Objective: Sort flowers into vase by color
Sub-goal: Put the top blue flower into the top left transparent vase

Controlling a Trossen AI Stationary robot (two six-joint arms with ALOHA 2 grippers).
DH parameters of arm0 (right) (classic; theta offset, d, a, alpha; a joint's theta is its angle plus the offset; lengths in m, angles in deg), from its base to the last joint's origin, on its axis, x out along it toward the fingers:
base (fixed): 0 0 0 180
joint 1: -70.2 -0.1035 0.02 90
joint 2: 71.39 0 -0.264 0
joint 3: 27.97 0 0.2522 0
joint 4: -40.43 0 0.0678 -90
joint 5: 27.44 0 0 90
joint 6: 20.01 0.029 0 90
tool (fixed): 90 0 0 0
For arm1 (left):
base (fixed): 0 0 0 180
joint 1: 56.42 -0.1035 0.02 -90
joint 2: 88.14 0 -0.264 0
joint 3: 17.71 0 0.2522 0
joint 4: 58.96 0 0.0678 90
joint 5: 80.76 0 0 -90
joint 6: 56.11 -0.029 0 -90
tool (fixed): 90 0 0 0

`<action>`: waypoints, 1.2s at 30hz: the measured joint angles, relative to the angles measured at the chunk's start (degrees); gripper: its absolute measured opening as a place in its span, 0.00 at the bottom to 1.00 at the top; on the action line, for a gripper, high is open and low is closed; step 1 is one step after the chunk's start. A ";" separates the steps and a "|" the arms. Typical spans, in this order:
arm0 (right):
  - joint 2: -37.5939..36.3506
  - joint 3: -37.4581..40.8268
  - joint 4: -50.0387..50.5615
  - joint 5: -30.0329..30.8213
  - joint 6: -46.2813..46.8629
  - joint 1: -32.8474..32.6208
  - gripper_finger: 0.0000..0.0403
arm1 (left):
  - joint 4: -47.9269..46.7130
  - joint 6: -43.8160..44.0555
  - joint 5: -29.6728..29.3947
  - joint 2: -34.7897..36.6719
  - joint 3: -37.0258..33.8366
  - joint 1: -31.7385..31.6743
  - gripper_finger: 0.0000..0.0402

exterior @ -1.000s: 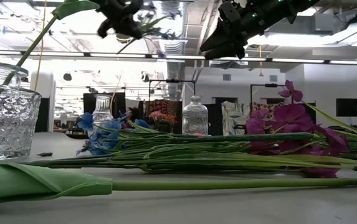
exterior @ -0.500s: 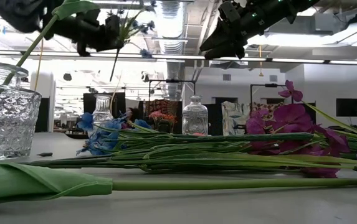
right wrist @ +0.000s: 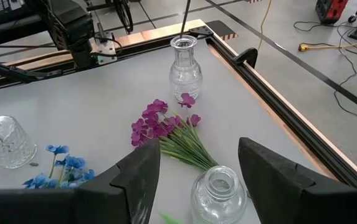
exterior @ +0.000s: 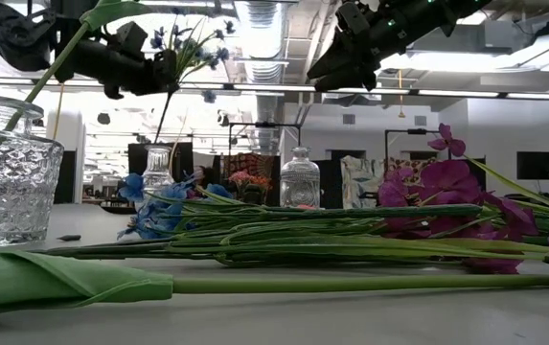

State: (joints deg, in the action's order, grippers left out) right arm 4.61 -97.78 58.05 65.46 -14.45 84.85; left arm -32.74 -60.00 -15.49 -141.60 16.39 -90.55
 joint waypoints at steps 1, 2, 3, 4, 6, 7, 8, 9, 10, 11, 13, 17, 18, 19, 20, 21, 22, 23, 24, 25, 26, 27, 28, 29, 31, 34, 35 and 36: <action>0.00 0.00 0.00 0.00 0.00 0.00 0.61 | 0.33 -0.17 0.01 -0.04 -0.02 0.00 0.02; 0.00 0.00 0.00 0.00 0.00 0.00 0.61 | 0.73 -0.34 0.01 -0.04 -0.02 0.00 0.02; 0.00 0.00 0.00 0.00 0.00 0.00 0.61 | 1.08 -0.38 0.02 -0.04 -0.02 0.00 0.02; 0.00 0.00 0.00 0.00 0.00 0.00 0.61 | 1.19 -0.34 0.02 -0.04 -0.02 0.00 0.02; 0.00 0.00 0.00 0.00 0.00 0.00 0.61 | 0.62 0.12 0.03 -0.04 -0.02 0.00 0.02; 0.02 0.00 0.00 0.00 0.00 0.00 0.61 | 0.05 0.23 0.03 -0.06 -0.02 0.00 0.02; 0.07 0.00 0.00 0.00 0.00 0.00 0.61 | -0.46 0.31 0.02 -0.17 -0.02 0.00 0.02; 0.09 0.00 0.02 0.00 -0.02 0.00 0.61 | -0.75 0.71 0.03 -0.43 -0.02 0.00 0.02; 0.11 0.00 0.02 0.00 -0.01 0.00 0.61 | -0.94 1.43 0.05 -0.72 -0.02 0.00 0.02; 0.11 0.00 0.02 0.00 -0.02 0.00 0.61 | -0.95 1.86 0.05 -1.09 -0.02 0.00 0.02; 0.11 0.00 0.00 0.00 -0.01 0.00 0.61 | -0.90 2.79 0.09 -2.00 -0.02 0.00 0.02; 0.13 0.00 0.02 0.00 -0.02 0.00 0.61 | -1.08 4.03 0.21 -4.21 -0.02 0.00 0.02; 0.13 0.00 0.02 0.00 -0.01 0.00 0.61 | -1.02 4.10 0.23 -4.75 -0.02 0.00 0.02; 0.13 0.00 0.00 0.00 -0.02 0.00 0.61 | -1.09 4.12 0.27 -5.13 -0.02 0.02 0.02; 0.13 0.00 0.02 0.00 -0.01 0.00 0.61 | -1.27 4.15 0.47 -5.51 -0.02 0.00 0.02; 0.13 0.00 0.02 0.00 -0.01 0.00 0.61 | -1.51 4.40 0.85 -5.78 -0.02 0.02 0.02; 0.13 0.00 0.02 0.00 -0.02 0.00 0.61 | -1.96 4.67 1.48 -5.81 -0.01 0.02 0.02; 0.13 0.00 0.02 0.00 -0.02 0.00 0.61 | -2.20 4.98 1.95 -5.81 -0.02 0.02 0.02; 0.13 0.00 0.02 0.00 -0.02 0.00 0.61 | -2.34 5.21 2.44 -5.78 0.00 0.02 0.02; 0.13 0.00 0.02 0.00 -0.02 0.00 0.61 | -2.64 5.50 3.00 -5.76 0.00 0.03 0.02; 0.13 0.00 0.02 -0.02 -0.02 0.00 0.61 | -3.03 5.71 3.37 -5.76 0.00 0.04 0.02; 0.13 0.00 0.02 0.00 -0.02 0.00 0.61 | -3.38 5.97 3.37 -5.76 0.00 0.04 0.02; 0.15 0.00 0.02 -0.02 -0.02 0.00 0.61 | -3.66 6.08 3.39 -5.76 0.00 0.04 0.02; 0.15 0.00 0.02 -0.01 -0.02 -0.02 0.61 | -3.84 6.07 3.39 -5.76 0.00 0.04 0.02; 0.15 0.00 0.02 -0.02 -0.03 -0.01 0.61 | -4.54 6.09 3.39 -5.76 0.00 0.04 0.03; 0.15 0.00 0.02 -0.02 -0.04 -0.02 0.61 | -5.67 6.15 3.39 -5.75 0.00 0.05 0.05; 0.15 0.00 0.02 -0.02 -0.04 -0.02 0.61 | -6.02 6.43 3.39 -5.64 0.01 0.09 0.06; 0.15 0.00 0.02 -0.02 -0.04 -0.02 0.61 | -6.53 6.65 3.40 -5.56 0.02 0.09 0.07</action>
State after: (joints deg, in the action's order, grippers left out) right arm 4.77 -97.78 58.07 65.44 -14.49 84.83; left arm -39.27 -53.35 -12.10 -147.17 16.41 -90.46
